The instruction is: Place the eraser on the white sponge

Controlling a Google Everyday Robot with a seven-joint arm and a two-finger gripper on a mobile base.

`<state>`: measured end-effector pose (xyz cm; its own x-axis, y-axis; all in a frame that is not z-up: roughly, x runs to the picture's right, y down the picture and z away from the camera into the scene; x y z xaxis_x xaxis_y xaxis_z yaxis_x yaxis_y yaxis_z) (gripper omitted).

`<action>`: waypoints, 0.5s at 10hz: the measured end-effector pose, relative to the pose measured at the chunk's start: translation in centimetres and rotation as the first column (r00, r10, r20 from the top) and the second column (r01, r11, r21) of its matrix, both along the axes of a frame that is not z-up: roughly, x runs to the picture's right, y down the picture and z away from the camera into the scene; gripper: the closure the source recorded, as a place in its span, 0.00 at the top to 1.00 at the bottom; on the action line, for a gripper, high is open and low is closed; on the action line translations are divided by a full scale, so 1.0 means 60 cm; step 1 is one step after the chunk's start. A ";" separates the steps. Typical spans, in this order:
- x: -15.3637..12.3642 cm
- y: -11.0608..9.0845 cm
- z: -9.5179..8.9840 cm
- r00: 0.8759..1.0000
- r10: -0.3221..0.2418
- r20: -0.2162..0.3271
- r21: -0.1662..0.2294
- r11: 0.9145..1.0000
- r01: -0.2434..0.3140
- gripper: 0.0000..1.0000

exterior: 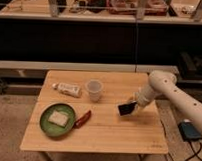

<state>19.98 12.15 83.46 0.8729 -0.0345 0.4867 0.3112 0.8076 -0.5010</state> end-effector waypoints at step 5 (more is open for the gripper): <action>-0.023 0.001 0.002 0.999 0.017 0.051 -0.009 1.000 -0.016 0.05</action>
